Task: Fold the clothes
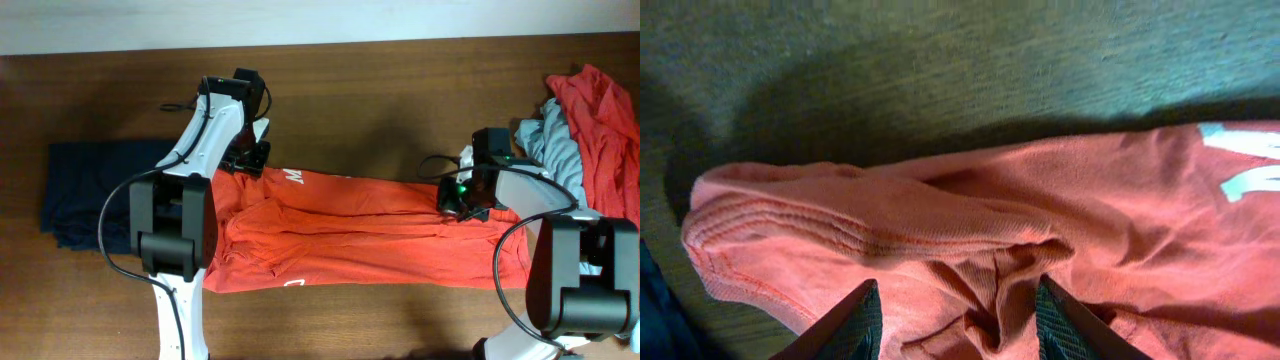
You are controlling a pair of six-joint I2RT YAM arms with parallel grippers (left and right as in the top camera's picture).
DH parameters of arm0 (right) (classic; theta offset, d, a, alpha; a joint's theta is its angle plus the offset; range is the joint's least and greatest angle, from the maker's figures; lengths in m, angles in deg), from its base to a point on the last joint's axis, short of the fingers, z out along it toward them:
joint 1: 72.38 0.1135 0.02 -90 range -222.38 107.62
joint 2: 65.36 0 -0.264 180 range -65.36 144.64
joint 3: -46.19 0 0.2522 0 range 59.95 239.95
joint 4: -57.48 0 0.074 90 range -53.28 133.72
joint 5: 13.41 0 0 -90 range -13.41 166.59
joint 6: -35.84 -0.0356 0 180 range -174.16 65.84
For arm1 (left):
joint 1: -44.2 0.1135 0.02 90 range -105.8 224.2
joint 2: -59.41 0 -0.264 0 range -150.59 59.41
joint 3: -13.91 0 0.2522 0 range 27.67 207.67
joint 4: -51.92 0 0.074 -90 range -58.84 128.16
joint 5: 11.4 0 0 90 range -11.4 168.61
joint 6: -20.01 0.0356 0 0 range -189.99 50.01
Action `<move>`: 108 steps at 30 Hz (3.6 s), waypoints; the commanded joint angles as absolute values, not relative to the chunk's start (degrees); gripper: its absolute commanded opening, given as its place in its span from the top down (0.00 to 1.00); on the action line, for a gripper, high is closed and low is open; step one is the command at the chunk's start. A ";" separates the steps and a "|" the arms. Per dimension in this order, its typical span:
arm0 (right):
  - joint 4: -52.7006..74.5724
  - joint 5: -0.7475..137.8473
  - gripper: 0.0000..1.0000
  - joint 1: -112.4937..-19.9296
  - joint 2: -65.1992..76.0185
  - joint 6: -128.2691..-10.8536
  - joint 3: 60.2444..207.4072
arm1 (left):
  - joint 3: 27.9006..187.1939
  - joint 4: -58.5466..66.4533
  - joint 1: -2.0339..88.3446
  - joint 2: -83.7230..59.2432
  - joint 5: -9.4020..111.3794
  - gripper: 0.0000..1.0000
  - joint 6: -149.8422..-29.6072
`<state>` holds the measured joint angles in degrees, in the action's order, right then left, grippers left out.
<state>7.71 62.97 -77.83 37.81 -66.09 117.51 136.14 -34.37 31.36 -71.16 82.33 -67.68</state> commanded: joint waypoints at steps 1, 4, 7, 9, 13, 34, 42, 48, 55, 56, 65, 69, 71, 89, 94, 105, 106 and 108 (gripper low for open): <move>9.50 68.30 0.91 -77.59 39.06 -66.96 115.85 | 136.46 -33.37 31.56 -71.99 83.51 0.50 -68.56; 9.42 68.30 0.91 -77.59 39.06 -66.94 115.83 | 136.46 -32.89 31.56 -72.60 84.17 0.56 -68.56; 9.24 68.32 0.91 -77.59 39.06 -66.94 115.83 | 136.46 -33.15 31.56 -73.80 84.34 0.83 -68.80; 9.18 68.32 0.91 -77.59 39.06 -66.94 115.83 | 136.46 -33.94 31.56 -74.59 85.37 0.99 -70.13; 8.50 68.52 0.91 -77.59 39.06 -66.96 115.83 | 136.53 -38.13 31.74 -74.46 94.20 0.99 -76.56; 6.05 71.95 0.96 -77.59 40.39 -68.45 115.50 | 136.68 -35.12 30.14 -70.00 84.10 0.85 -79.62; 6.03 71.45 0.96 -77.59 43.06 -68.45 115.48 | 136.68 -34.22 25.94 -69.98 91.14 0.84 -82.83; 6.09 71.29 0.96 -77.59 43.12 -68.42 115.48 | 136.70 -34.70 24.70 -69.45 100.14 0.85 -87.66; 6.03 63.66 0.95 -77.68 40.61 -63.16 117.07 | 137.03 -34.44 24.74 -64.86 102.86 0.84 -88.60; 6.03 60.39 0.94 -77.68 39.63 -61.54 117.49 | 137.03 -34.50 24.65 -64.20 102.16 0.83 -88.38; 5.44 43.86 0.96 -75.60 36.46 -51.68 117.92 | 136.62 -33.78 24.48 -63.46 94.62 0.50 -88.38; 6.55 46.35 0.96 -72.15 36.48 -52.34 117.92 | 136.46 -33.00 24.48 -63.46 94.35 0.49 -88.36; 6.71 51.80 0.96 -70.79 36.54 -55.66 117.92 | 136.31 -32.71 24.54 -63.48 94.37 0.49 -88.36; 7.12 64.89 0.96 -68.23 44.13 -63.73 117.82 | 123.85 -22.05 24.37 -63.48 87.25 0.54 -82.81; 7.10 64.91 0.96 -68.26 44.13 -63.70 117.82 | 119.66 -18.96 24.37 -63.48 89.98 0.57 -84.71; 5.81 69.37 0.96 -68.26 44.22 -64.12 117.71 | 119.33 -21.04 24.48 -59.92 96.43 0.99 -86.70; 5.00 71.58 0.96 -68.26 44.48 -65.74 117.71 | 119.98 -22.02 24.48 -58.22 97.92 0.99 -86.68; 4.02 73.43 0.96 -68.28 45.00 -66.85 117.71 | 120.18 -23.12 24.54 -56.14 99.93 0.98 -86.65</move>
<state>5.40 61.26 -68.47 40.09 -64.36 119.91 117.99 -21.74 24.41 -62.76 93.83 -85.50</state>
